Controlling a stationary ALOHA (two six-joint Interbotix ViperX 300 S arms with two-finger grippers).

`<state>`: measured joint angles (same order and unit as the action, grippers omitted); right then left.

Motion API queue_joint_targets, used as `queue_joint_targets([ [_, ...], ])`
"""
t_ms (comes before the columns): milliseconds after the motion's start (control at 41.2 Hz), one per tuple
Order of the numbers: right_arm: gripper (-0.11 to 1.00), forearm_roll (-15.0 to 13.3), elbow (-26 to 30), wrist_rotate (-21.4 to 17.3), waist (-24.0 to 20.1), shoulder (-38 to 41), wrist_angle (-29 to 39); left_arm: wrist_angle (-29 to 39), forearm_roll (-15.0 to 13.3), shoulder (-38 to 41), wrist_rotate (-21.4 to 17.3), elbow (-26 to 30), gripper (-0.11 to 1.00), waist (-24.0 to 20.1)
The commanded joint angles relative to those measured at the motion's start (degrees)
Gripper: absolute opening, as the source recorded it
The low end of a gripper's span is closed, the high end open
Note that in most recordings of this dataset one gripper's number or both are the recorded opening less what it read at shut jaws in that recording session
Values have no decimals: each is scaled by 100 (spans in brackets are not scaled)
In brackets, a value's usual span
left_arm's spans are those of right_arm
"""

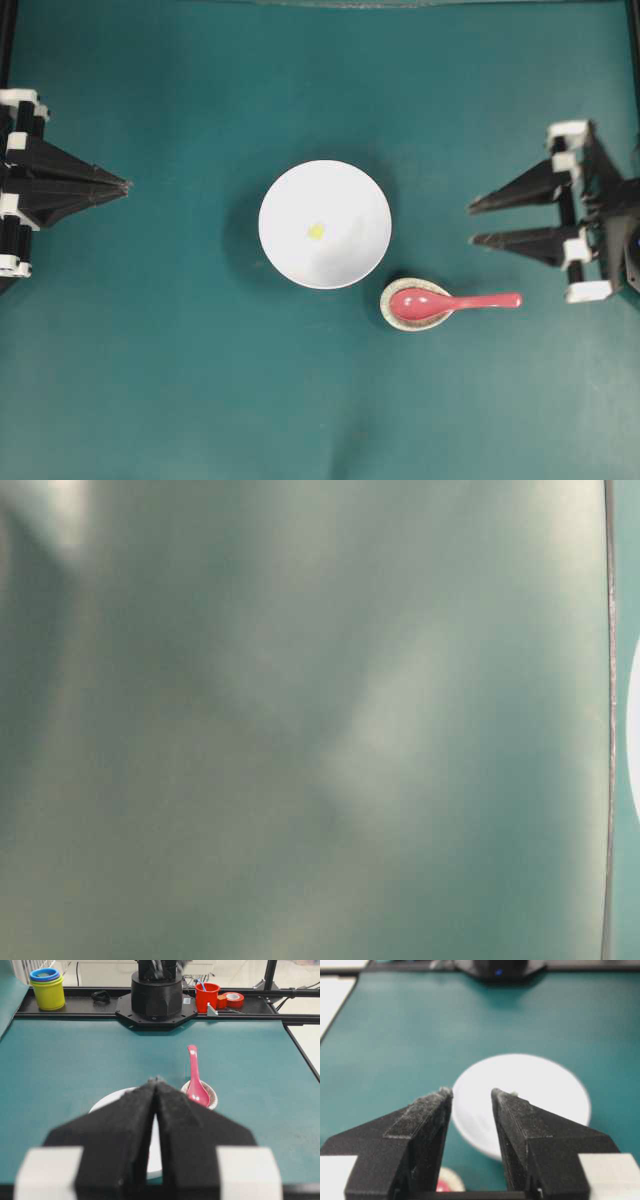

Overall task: Scoop the yellow hexagonal prism block from the bowl with a spoon using the right arm.
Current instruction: 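Move the right gripper left toward the pink spoon handle and close on it, then lift the pink spoon off the speckled dish with the right gripper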

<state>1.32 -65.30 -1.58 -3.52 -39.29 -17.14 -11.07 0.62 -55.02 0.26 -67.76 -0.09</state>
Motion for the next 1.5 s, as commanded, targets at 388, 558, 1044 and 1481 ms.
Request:
queue_joint_targets([
  [388, 45, 492, -404, -26, -466, 1696, -1898, -26, 18, 44, -9, 114, 0, 0],
  [558, 45, 984, -545, -18, -905, 2276, -2470, -26, 18, 53, -9, 114, 0, -9],
  [1044, 45, 2259, -914, -18, -2057, 3533, -3709, -26, 18, 53, -18, 114, 0, -9],
  [1481, 45, 2329, -958, -35, -2180, 3973, -3920, -26, 18, 53, -18, 105, 0, -9],
])
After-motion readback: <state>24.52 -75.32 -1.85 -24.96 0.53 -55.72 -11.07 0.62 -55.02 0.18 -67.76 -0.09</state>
